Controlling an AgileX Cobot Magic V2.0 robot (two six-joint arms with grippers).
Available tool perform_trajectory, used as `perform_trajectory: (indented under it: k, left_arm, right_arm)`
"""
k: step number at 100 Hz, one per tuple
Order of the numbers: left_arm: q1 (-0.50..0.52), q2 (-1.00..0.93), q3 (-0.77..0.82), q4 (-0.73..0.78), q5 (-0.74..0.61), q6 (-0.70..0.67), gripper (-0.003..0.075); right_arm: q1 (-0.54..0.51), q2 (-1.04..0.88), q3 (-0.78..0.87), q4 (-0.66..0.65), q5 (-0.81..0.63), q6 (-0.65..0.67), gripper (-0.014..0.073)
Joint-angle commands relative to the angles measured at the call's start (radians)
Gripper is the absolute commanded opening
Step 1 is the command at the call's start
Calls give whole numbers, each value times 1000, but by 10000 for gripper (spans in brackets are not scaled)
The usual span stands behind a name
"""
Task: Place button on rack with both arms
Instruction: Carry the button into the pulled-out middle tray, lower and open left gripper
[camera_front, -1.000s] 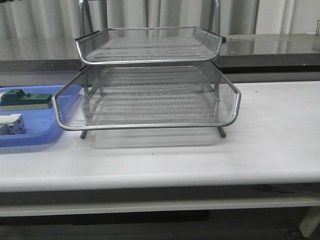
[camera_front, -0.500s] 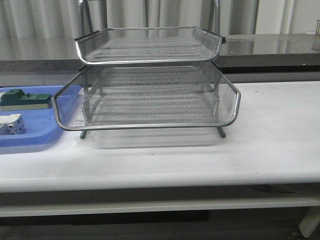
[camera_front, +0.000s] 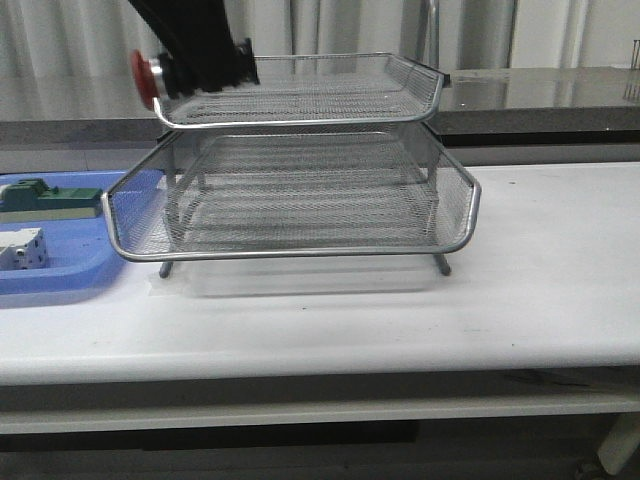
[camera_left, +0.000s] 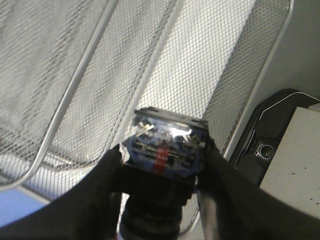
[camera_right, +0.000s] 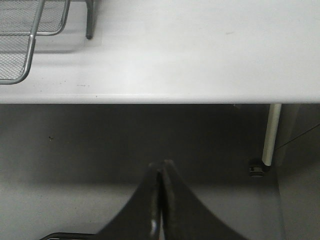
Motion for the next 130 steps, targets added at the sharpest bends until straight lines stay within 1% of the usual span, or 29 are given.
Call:
perform_trajectory:
  k: [1, 26, 39, 60, 65, 72, 74, 79, 91, 98, 104, 130]
  left_arm:
    - [-33, -14, -27, -24, -77, -9, -21]
    - [-80, 78, -29, -24, -175, -5, -20]
    - [-93, 116, -31, -24, -170, -5, -20]
    - [-97, 123, -33, -24, -161, -5, -15]
    - [-97, 123, -33, -24, -161, -5, 7]
    - [-97, 123, -33, -26, -159, -5, 69]
    - [-97, 123, -33, -30, -157, -5, 103]
    - [-97, 123, -33, -32, -157, -5, 159]
    - [-97, 123, -33, -37, -157, -5, 345]
    - [-97, 123, -33, -37, -157, -5, 418]
    - [-97, 123, -33, -37, -157, -5, 441]
    - [-97, 123, -33, -37, -159, -5, 442]
  right_arm:
    - [0, -1, -34, -10, -54, 2, -69]
    - [0, -1, -34, -10, -54, 2, -69]
    - [0, -1, -34, -10, -54, 2, -69]
    - [0, -1, -34, -10, -54, 2, -69]
    - [0, -1, -34, -10, -54, 2, -69]
    - [0, -1, -34, -10, -54, 2, -69]
    - [0, -1, -34, -10, -54, 2, -69]
    - [0, -1, -34, -10, -54, 2, -69]
    - [0, -1, -34, -10, -54, 2, -69]
    - [0, -1, -34, -10, -54, 2, -69]
    - [0, -1, -34, -10, -54, 2, -69]
    - [0, -1, -34, -10, -54, 2, -69]
